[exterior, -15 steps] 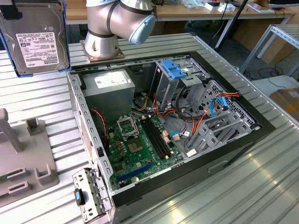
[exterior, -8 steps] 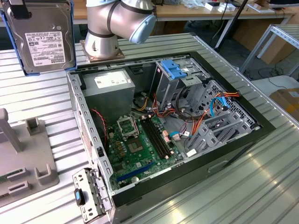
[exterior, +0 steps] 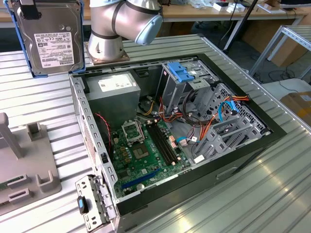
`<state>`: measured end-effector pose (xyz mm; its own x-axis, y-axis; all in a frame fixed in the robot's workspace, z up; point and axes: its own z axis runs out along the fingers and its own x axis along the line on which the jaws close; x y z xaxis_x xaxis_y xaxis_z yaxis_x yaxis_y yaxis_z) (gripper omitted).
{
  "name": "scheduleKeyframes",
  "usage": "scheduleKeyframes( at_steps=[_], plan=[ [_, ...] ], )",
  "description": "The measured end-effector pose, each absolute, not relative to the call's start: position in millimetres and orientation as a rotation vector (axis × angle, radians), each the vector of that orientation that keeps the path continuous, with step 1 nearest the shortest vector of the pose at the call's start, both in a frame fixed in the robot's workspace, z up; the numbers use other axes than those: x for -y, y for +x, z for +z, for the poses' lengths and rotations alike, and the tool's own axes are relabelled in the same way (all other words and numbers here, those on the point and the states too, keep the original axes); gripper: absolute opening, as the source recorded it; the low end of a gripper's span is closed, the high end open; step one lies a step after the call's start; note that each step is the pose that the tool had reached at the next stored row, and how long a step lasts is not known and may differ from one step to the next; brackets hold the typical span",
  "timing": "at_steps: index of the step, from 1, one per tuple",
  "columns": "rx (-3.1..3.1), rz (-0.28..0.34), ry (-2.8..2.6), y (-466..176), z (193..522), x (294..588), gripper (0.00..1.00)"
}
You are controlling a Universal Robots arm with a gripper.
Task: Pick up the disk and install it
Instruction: 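Pick up the disk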
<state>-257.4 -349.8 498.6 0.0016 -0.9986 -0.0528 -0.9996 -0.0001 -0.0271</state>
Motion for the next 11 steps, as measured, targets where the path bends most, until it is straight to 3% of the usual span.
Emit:
scheduleKeyframes(
  at_steps=[11],
  plan=[
    [-2.181,0.027,-2.183,-242.8,498.6,349.1,0.37]
  ],
)
